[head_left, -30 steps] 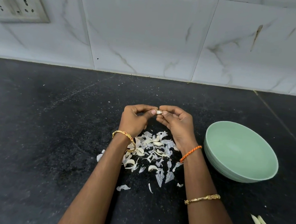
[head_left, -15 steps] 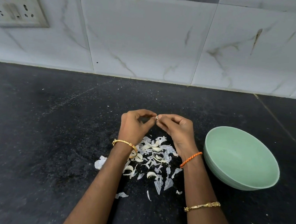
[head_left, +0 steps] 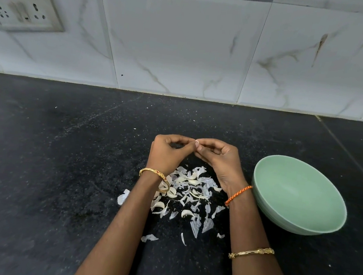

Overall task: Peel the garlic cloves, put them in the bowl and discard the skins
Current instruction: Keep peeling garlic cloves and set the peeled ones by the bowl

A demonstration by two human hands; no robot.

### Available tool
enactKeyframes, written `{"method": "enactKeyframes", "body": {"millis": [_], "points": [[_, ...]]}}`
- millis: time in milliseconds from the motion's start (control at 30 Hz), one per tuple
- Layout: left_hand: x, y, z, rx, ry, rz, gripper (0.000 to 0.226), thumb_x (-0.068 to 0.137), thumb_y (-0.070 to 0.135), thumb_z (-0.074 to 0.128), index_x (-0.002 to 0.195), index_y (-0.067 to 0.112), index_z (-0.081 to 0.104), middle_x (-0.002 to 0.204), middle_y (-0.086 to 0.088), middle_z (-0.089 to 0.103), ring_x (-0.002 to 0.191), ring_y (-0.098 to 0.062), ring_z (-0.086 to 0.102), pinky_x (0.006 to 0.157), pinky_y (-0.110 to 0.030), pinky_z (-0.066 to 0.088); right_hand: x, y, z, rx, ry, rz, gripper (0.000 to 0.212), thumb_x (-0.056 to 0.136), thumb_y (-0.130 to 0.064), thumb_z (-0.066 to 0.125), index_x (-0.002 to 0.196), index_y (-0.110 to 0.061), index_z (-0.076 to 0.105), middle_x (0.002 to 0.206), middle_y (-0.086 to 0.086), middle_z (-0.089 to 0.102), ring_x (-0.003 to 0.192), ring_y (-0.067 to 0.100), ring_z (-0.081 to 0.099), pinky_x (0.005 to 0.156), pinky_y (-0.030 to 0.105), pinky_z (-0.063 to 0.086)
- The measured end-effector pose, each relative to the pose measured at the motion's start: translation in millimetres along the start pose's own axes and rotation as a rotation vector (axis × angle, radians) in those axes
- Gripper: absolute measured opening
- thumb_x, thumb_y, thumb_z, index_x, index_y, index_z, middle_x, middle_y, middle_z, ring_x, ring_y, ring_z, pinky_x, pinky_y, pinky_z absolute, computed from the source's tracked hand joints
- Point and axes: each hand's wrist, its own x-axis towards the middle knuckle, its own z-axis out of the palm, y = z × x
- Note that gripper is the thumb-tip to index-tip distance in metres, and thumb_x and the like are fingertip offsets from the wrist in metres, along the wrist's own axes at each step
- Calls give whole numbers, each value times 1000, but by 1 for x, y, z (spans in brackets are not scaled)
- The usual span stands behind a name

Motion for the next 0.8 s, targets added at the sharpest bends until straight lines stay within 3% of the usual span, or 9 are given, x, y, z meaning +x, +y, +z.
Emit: {"method": "enactKeyframes", "body": {"millis": [200, 333, 400, 533, 600, 733, 800], "points": [[2, 0, -4, 4, -30, -31, 7, 83, 12, 71, 80, 18, 73, 83, 0, 73, 84, -16, 69, 81, -26, 56, 1, 1, 1, -134, -15, -79, 17, 80, 9, 68, 89, -5, 72, 86, 7, 72, 78, 13, 71, 70, 19, 56], [1, 1, -2, 37, 22, -26, 8, 80, 10, 73, 75, 16, 71, 74, -2, 69, 62, -5, 60, 64, -23, 54, 3, 1, 4, -249, -17, -139, 22, 80, 5, 70, 83, -17, 73, 83, -2, 73, 80, 13, 72, 72, 22, 57], [1, 2, -3, 47, 22, -10, 9, 79, 10, 74, 74, 17, 70, 68, 2, 65, 51, -3, 49, 53, -20, 45, 4, 2, 6, -273, -17, -164, 24, 81, 4, 70, 82, -20, 73, 84, -2, 73, 81, 14, 72, 73, 25, 58], [0, 5, -3, 98, 35, 66, 13, 78, 11, 74, 72, 21, 67, 72, 4, 60, 52, -7, 42, 49, -19, 37, 3, 0, 8, -231, -19, -184, 21, 82, 6, 67, 85, -14, 73, 86, 1, 73, 82, 16, 72, 73, 25, 58], [0, 7, -2, 106, 64, 59, 16, 77, 11, 74, 69, 22, 65, 71, 5, 56, 52, -1, 43, 50, -15, 39, 1, -1, 10, -153, -33, -181, 21, 82, 9, 65, 89, -10, 72, 83, 0, 73, 80, 14, 72, 71, 21, 57], [3, 7, 0, -28, 77, -50, 18, 78, 6, 68, 66, 17, 61, 65, 3, 52, 62, -11, 48, 61, -26, 46, -2, 1, 13, -19, -58, -159, 20, 83, 12, 62, 88, -6, 70, 82, 1, 74, 80, 15, 72, 72, 22, 57], [4, 7, -1, -65, 90, -95, 19, 81, 6, 65, 66, 15, 61, 67, 0, 53, 64, -11, 47, 63, -25, 44, -1, 2, 12, 45, -55, -139, 19, 84, 11, 61, 91, -5, 69, 84, 5, 73, 80, 16, 71, 71, 21, 57]]}}
